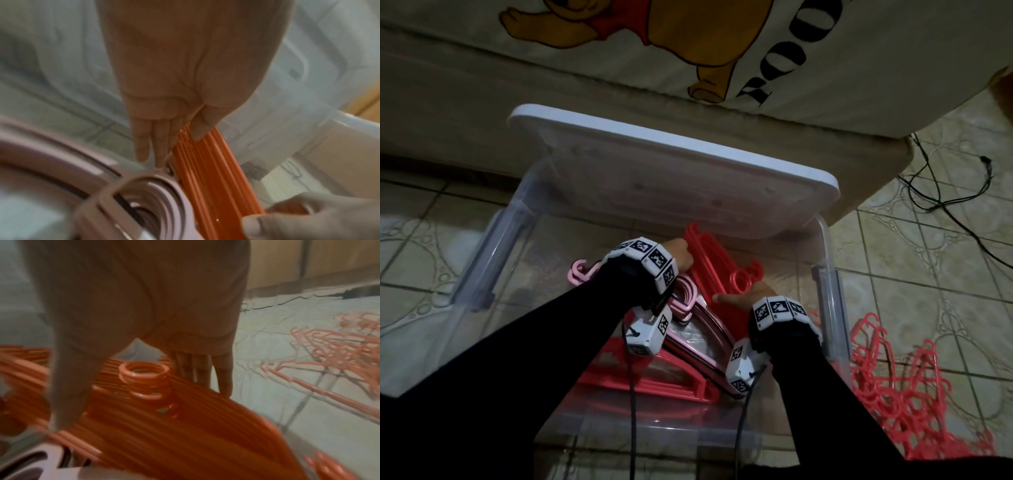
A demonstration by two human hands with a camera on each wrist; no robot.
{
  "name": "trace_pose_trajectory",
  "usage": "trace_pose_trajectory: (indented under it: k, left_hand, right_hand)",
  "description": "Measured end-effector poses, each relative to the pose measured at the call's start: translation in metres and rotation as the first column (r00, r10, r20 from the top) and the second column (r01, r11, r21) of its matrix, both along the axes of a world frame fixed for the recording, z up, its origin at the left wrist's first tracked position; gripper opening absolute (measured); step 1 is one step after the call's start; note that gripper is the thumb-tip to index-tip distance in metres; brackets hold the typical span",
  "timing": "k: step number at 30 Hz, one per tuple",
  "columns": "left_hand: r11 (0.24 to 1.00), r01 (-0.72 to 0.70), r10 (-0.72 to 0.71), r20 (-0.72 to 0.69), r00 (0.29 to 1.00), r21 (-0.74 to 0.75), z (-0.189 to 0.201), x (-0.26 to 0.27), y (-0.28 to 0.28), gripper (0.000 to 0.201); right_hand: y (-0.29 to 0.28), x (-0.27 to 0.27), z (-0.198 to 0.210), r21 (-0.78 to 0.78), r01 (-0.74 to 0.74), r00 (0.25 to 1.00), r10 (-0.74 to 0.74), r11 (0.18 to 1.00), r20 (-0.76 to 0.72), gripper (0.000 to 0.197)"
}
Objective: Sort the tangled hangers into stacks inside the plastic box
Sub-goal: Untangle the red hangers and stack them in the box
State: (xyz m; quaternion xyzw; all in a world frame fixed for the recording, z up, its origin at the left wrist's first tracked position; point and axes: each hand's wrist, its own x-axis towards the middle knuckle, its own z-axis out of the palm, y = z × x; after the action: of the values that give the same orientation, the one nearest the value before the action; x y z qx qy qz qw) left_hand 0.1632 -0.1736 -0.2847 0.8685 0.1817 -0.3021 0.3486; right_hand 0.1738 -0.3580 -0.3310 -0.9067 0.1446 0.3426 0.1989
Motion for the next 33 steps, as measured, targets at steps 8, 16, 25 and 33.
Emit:
trace_pose_trajectory:
  k: [8, 16, 25, 33]
  left_hand:
    - [0.977, -0.162, 0.157, -0.049, 0.986, -0.138, 0.001, 0.003, 0.007, 0.032]
    - [0.835, -0.369, 0.394, -0.025, 0.919, -0.409, 0.018, 0.010, -0.013, 0.049]
    - [0.920, -0.361, 0.389, 0.239, 0.890, -0.152, 0.020, 0.002, -0.006, 0.047]
    - [0.990, -0.144, 0.141, 0.246, 0.959, -0.008, 0.019, -0.002, -0.002, 0.041]
  right_hand:
    - [0.000, 0.000, 0.001, -0.014, -0.065, 0.998, 0.065, 0.998, -0.003, 0.093]
    - [-0.001, 0.002, 0.013, 0.076, -0.023, 0.996, 0.016, 0.997, 0.090, 0.106]
    - [-0.006, -0.001, 0.009, 0.027, -0.023, 0.994, 0.020, 0.999, 0.106, 0.092]
    - [-0.002, -0.010, 0.012, -0.086, -0.123, 0.975, 0.136, 0.989, 0.176, 0.058]
